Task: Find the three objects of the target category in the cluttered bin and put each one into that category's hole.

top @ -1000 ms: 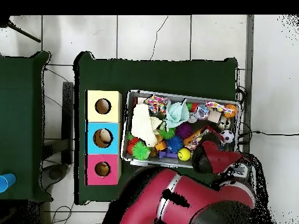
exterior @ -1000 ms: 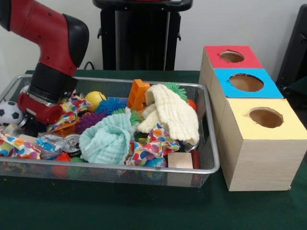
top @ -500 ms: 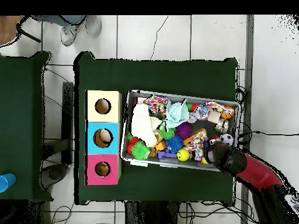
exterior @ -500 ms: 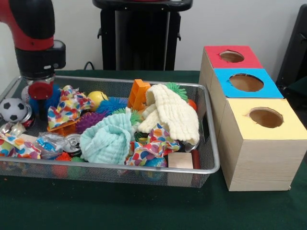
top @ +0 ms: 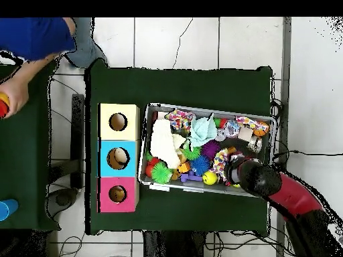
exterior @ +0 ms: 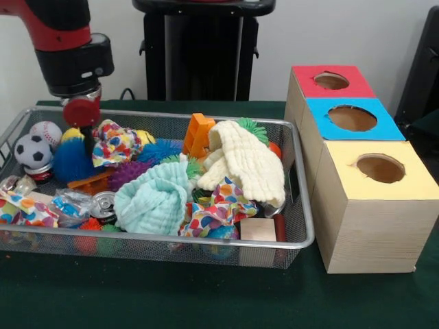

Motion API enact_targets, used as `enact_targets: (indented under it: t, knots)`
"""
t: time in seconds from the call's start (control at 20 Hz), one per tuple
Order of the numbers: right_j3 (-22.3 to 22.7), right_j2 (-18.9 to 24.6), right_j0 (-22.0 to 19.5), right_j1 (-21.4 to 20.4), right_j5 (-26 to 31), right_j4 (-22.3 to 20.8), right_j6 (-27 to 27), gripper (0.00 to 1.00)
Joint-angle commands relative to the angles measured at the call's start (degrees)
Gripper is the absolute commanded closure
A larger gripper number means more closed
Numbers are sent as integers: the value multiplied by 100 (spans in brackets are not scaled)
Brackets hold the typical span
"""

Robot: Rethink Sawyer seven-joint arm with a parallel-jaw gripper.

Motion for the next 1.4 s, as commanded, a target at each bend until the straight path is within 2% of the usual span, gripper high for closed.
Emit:
enact_targets:
  t: [0.05,0.1,0.2,0.3,0.35,0.4,0.45,0.5,0.6,0.65,0.85,0.9,1.1,1.15,1.2,1.35,1.4]
  knots:
    - [364,23,674,-143,183,-860,-708,100]
    - [155,-338,951,-144,-113,-1287,-725,100]
    - [-390,-1253,1605,63,-850,-2185,-413,100]
    - [-930,-2236,2305,428,-1556,-2852,135,100]
    - [-1063,-2472,2450,574,-1760,-2977,262,100]
    - [-1213,-2979,2832,825,-2086,-3082,573,100]
    - [-1280,-3196,2963,949,-2253,-3091,649,100]
    - [-1355,-3566,3228,1167,-2521,-3010,799,100]
    - [-1421,-3932,3454,1399,-2820,-2784,756,100]
    - [-1393,-4116,3523,1508,-3007,-2475,524,0]
    - [-1356,-4054,3412,1503,-3144,-2358,333,0]
    - [-1412,-3887,3260,1457,-3069,-2393,221,0]
    - [-1572,-4124,3408,1702,-3241,-2108,243,0]
    - [-1460,-4027,3356,1629,-3109,-2067,320,0]
    - [-1391,-3655,3136,1392,-2736,-2149,250,0]
    - [-1179,-3200,2966,692,-2059,-2316,-161,0]
    - [-1018,-2904,2820,276,-1642,-2322,-444,0]
